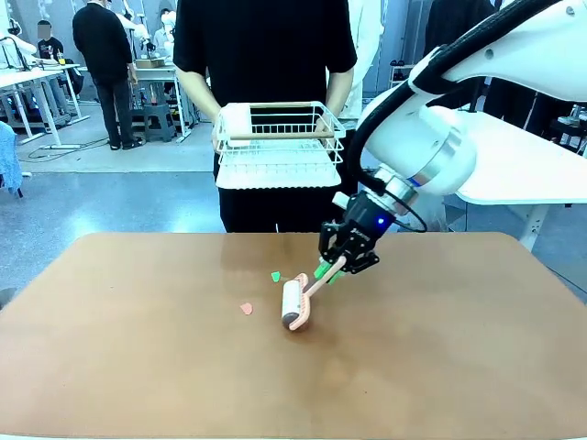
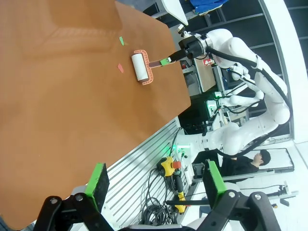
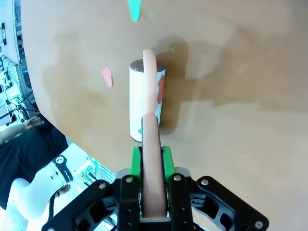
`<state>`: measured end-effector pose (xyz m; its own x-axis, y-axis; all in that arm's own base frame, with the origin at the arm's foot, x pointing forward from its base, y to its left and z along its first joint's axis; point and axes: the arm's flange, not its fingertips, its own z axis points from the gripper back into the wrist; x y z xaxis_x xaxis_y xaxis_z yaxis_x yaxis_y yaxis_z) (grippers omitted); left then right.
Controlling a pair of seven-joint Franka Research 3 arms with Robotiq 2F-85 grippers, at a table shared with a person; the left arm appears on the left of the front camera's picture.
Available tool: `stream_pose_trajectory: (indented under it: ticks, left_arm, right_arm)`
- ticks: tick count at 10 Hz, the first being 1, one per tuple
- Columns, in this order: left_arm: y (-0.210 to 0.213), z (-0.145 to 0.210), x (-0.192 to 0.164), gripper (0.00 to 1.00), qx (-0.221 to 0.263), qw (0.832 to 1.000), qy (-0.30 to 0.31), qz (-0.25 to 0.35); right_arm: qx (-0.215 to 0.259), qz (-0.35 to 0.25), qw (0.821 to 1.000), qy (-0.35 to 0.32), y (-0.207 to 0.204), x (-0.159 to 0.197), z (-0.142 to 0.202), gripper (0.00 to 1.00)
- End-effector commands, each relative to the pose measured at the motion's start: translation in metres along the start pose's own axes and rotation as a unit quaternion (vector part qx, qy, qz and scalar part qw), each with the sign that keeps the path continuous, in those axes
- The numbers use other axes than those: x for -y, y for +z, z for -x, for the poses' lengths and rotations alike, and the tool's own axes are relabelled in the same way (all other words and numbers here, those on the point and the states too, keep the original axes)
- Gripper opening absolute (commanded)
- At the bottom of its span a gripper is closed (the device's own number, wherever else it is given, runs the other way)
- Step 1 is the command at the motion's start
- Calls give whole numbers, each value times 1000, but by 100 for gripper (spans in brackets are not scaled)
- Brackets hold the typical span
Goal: Clean the table.
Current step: Clean the table with the Lint Roller when the human lifts the Dish drying rack.
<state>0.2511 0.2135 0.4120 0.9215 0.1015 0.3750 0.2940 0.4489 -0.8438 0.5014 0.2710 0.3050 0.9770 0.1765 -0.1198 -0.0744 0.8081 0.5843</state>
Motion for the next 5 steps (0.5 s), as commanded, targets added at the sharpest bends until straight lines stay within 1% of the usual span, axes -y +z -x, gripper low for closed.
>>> stream_pose_trajectory:
  ticks: [1, 3, 4, 5]
  left_arm:
    - [2, 3, 1, 100, 6, 1000, -14, 10]
    - [2, 3, 1, 100, 6, 1000, -14, 10]
    - [2, 3, 1, 100, 6, 1000, -14, 10]
    - [2, 3, 1, 100, 6, 1000, -14, 10]
  right_arm:
    - [-71, 47, 996, -2, -50, 5, 15, 21]
    - [-53, 43, 998, -9, -66, -17, 10, 21]
    - [-55, 47, 997, -9, -77, -25, 10, 21]
    - [-67, 54, 996, -1, -88, -32, 12, 21]
